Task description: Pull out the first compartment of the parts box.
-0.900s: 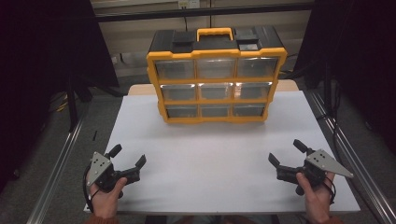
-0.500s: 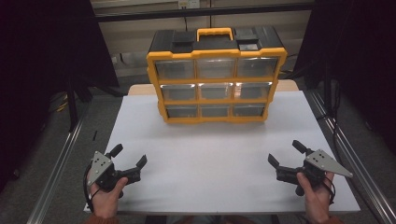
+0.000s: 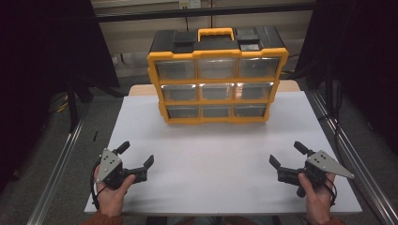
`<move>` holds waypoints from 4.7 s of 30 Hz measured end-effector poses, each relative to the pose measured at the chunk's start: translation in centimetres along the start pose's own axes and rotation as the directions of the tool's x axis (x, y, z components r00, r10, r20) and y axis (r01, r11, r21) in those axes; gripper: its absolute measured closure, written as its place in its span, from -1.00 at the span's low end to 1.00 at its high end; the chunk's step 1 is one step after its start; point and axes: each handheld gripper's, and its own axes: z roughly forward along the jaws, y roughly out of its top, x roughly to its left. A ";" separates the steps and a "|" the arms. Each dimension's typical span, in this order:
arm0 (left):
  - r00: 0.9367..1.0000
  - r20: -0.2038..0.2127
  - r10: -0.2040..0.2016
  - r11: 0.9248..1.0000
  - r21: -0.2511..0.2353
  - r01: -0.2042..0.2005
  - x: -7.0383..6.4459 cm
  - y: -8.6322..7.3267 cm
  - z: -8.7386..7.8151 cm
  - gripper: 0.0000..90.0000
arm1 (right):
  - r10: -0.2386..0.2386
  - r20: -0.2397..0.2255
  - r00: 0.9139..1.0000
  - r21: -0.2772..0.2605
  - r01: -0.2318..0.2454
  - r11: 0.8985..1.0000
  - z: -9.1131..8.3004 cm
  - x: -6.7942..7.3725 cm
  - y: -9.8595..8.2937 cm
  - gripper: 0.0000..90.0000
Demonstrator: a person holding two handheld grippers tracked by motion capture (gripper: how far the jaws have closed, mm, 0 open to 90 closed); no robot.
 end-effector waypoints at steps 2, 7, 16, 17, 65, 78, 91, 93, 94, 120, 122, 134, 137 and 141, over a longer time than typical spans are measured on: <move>1.000 0.005 0.001 1.000 0.007 -0.001 -0.1 0.2 0.3 -0.95 | 0.002 0.001 1.000 0.001 -0.002 1.000 0.0 0.0 0.0 -1.00; 1.000 -0.005 0.021 1.000 0.002 -0.021 0.3 0.5 0.9 -0.95 | 0.006 0.000 1.000 0.014 -0.006 1.000 0.1 -0.1 -0.1 -0.99; 0.999 -0.029 0.024 0.999 -0.044 -0.026 0.7 2.2 2.5 -0.90 | 0.003 0.008 1.000 0.016 -0.003 1.000 0.0 -0.2 -0.2 -0.98; 0.999 -0.027 0.029 0.999 -0.044 -0.030 0.7 2.3 2.6 -0.90 | 0.003 0.012 1.000 0.012 -0.003 1.000 0.0 -0.2 -0.2 -0.98; 0.725 -0.167 0.668 0.730 -0.039 -0.682 -0.7 9.9 10.0 -0.91 | 0.000 -0.010 1.000 0.020 0.001 1.000 0.1 0.0 -0.3 -0.99; 0.557 -0.270 0.785 0.580 0.007 -0.814 -0.2 11.8 11.0 -0.79 | 0.003 -0.011 1.000 0.018 -0.003 1.000 0.1 -0.1 -0.2 -0.99; 0.424 -0.286 0.859 0.449 0.028 -0.893 -0.5 13.5 13.1 -0.79 | 0.003 -0.014 1.000 0.016 -0.003 1.000 0.0 0.0 -0.2 -1.00; 0.419 -0.287 0.862 0.450 0.050 -0.892 -0.4 13.6 13.4 -0.78 | 0.003 -0.014 1.000 0.016 -0.003 1.000 0.0 0.0 -0.2 -1.00; 0.384 -0.297 0.874 0.417 0.052 -0.908 -0.3 13.9 13.6 -0.78 | 0.002 -0.012 1.000 0.012 -0.002 1.000 0.0 0.0 -0.2 -1.00; 0.160 -0.297 0.941 0.228 0.208 -0.951 0.5 14.5 16.3 0.16 | 0.006 -0.015 1.000 0.011 -0.005 1.000 -0.1 0.0 -0.2 -1.00; 0.184 -0.298 0.937 0.251 0.204 -0.946 0.7 14.5 16.4 0.21 | 0.008 -0.015 1.000 0.011 -0.008 1.000 -0.1 0.0 -0.2 -1.00; 0.089 -0.319 0.944 0.177 0.260 -0.949 0.5 14.7 16.5 0.58 | 0.000 -0.027 1.000 0.014 0.001 1.000 -0.1 0.1 -0.2 -1.00; 0.066 -0.336 0.939 0.162 0.265 -0.951 0.4 14.5 16.7 0.66 | 0.001 -0.023 1.000 0.014 -0.001 1.000 -0.1 0.1 -0.2 -1.00; 0.065 -0.349 0.935 0.169 0.278 -0.946 0.3 14.5 16.9 0.75 | 0.003 -0.025 1.000 0.012 -0.003 1.000 -0.1 0.1 -0.2 -1.00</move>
